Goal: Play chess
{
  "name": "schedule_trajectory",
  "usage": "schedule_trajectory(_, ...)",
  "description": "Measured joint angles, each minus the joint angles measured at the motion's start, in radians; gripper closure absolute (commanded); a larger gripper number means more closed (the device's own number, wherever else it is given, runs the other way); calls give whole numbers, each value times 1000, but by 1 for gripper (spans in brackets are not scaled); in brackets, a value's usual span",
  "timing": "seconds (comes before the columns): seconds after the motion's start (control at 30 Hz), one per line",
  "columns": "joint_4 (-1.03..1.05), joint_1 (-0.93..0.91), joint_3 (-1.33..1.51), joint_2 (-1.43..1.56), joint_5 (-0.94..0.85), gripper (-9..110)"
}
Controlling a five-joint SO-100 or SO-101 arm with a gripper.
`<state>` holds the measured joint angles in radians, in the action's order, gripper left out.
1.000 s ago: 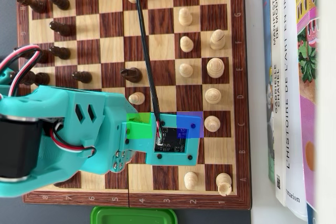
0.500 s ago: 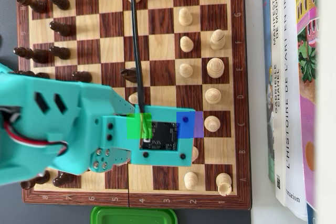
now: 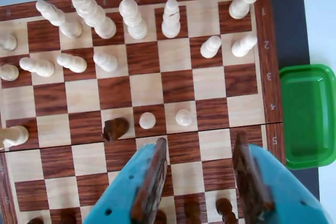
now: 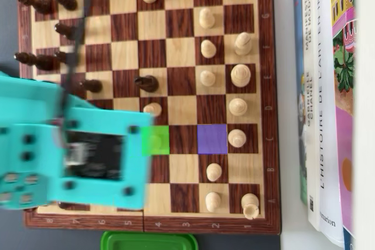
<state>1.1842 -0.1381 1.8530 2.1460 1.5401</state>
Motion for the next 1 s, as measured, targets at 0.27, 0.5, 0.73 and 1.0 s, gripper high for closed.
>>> schedule_trajectory(0.27, 2, 0, 155, 232, 40, 86)
schedule_trajectory(0.5, 2, 0, 256, 466, 40, 86)
schedule_trajectory(0.73, -155, 29, 416, 675, 40, 86)
schedule_trajectory(1.0, -416, 37, 627, 854, 40, 86)
